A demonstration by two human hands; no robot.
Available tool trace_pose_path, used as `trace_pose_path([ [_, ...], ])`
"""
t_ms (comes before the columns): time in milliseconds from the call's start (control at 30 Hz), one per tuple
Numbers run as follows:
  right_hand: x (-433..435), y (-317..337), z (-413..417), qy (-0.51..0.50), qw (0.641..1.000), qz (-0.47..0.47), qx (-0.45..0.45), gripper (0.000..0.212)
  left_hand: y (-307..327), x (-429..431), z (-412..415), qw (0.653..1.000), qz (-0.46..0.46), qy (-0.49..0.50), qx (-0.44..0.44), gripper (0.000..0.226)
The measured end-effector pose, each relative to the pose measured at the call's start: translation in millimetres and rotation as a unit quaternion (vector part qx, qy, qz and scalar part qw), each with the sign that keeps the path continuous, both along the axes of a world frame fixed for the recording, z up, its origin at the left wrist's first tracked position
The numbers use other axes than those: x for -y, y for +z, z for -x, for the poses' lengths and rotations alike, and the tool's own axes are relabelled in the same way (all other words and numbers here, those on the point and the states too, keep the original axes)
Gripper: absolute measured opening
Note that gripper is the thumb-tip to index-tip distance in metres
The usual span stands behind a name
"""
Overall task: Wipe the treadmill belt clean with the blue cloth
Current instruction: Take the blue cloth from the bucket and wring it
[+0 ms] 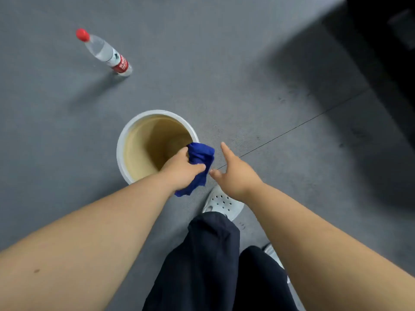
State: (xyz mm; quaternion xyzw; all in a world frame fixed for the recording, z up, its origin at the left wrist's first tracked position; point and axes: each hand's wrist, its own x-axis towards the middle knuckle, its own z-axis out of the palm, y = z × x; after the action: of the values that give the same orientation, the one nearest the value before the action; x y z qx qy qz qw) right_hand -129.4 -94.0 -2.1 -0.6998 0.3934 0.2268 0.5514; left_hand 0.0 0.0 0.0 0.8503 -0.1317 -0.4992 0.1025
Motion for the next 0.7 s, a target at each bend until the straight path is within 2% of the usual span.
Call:
trace_pose_path([
  [100, -13.0, -20.9, -10.5, -0.118, 0.983, -0.144, -0.001, 0.069, -20.6, -8.5, -6.8, 0.990, -0.050, -0.123, 0.054, 0.030],
  [167, -20.8, -32.7, -16.5, -0.180, 0.967, -0.179, 0.011, 0.067, -24.0, -12.9, -10.7, 0.987, -0.063, -0.125, 0.082, 0.015],
  [233, -23.1, -35.6, -21.6, -0.239, 0.948, -0.209, 0.015, 0.064, -21.9, -14.8, -13.8, 0.988, -0.047, -0.116, 0.090, 0.014],
  [333, -21.9, -23.9, -25.2, -0.268, 0.936, -0.227, 0.017, 0.027, -8.4, -14.9, -15.0, 0.989, -0.036, -0.116, 0.089, 0.016],
  [400, -18.9, -11.4, -25.7, -0.290, 0.932, -0.215, 0.025, 0.004, 6.0, -10.2, -12.9, 0.993, -0.017, -0.078, 0.086, 0.008],
  [467, -12.7, 4.8, -25.9, -0.324, 0.922, -0.208, 0.037, 0.011, 26.6, -1.1, -10.6, 0.998, 0.008, -0.006, 0.064, 0.005],
  [533, -0.3, 31.6, -26.0, -0.357, 0.904, -0.229, 0.048, 0.011, 54.7, 14.2, -8.1, 0.995, 0.048, 0.091, 0.001, 0.006],
  [633, 31.0, 80.1, -23.1, -0.400, 0.878, -0.252, 0.077, 0.011, 108.2, 50.4, -1.5, 0.964, 0.104, 0.222, -0.100, 0.010],
  [700, 60.8, 116.4, -18.2, -0.425, 0.869, -0.234, 0.097, 0.007, 146.1, 84.3, 2.1, 0.942, 0.131, 0.271, -0.151, 0.023],
])
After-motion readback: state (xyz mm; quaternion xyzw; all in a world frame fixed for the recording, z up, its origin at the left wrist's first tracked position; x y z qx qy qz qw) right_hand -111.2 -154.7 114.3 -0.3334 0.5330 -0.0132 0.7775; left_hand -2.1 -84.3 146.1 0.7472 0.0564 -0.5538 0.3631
